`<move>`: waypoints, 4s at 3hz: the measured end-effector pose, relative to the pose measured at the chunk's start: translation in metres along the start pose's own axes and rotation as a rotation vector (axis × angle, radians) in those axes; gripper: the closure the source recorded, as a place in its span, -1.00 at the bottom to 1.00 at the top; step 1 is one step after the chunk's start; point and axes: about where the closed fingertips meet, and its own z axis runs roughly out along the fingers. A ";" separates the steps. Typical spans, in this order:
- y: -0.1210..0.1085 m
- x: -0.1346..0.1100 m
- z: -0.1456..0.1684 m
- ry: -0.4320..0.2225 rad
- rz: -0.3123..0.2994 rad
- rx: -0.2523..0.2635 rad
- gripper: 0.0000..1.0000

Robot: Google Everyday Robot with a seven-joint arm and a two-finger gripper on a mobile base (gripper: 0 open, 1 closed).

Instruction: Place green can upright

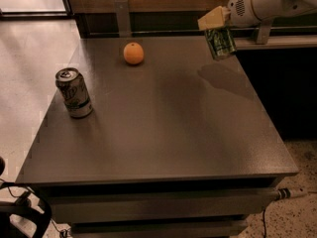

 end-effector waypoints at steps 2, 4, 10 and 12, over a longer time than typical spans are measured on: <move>0.011 0.021 0.002 -0.240 -0.058 -0.075 1.00; 0.021 0.025 0.003 -0.363 -0.122 -0.095 1.00; 0.017 0.053 0.040 -0.541 -0.206 -0.200 1.00; 0.017 0.050 0.038 -0.542 -0.205 -0.201 0.65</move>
Offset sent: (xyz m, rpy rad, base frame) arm -0.0261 0.0050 -0.0266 0.1999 -0.3377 0.0890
